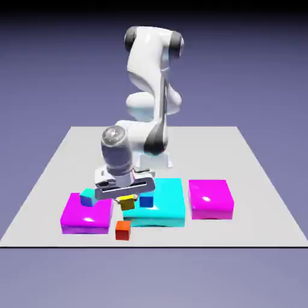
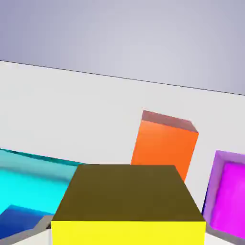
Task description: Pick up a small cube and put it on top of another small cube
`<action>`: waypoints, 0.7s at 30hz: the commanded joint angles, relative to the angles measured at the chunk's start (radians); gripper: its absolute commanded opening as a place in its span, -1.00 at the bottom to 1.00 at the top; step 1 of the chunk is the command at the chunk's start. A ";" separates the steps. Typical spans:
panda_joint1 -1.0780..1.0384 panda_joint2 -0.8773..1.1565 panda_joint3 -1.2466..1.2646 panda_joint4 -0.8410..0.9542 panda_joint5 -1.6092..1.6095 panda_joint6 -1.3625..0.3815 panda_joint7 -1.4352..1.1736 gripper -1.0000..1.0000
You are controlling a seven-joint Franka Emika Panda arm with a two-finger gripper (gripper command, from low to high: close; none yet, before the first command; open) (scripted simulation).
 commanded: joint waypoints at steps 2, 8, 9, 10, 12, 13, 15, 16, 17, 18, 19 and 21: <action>-0.025 -0.073 0.055 -0.043 -0.048 -0.013 0.063 -1.00; -0.090 -0.257 0.197 -0.154 -0.162 -0.048 0.217 -1.00; -0.090 -0.257 0.197 -0.154 -0.162 -0.048 0.217 -1.00; -0.091 -0.233 0.196 -0.173 -0.160 -0.005 0.216 -1.00; -0.093 -0.184 0.195 -0.211 -0.158 0.082 0.214 -1.00; -0.094 -0.159 0.194 -0.230 -0.156 0.126 0.213 -1.00; -0.094 -0.148 0.194 -0.239 -0.156 0.146 0.212 1.00; -0.094 -0.148 0.194 -0.239 -0.156 0.146 0.212 1.00; -0.093 -0.172 0.195 -0.220 -0.157 0.102 0.213 1.00; -0.092 -0.197 0.195 -0.201 -0.158 0.059 0.214 1.00; -0.091 -0.221 0.196 -0.182 -0.160 0.015 0.216 1.00; -0.090 -0.257 0.197 -0.154 -0.162 -0.048 0.217 1.00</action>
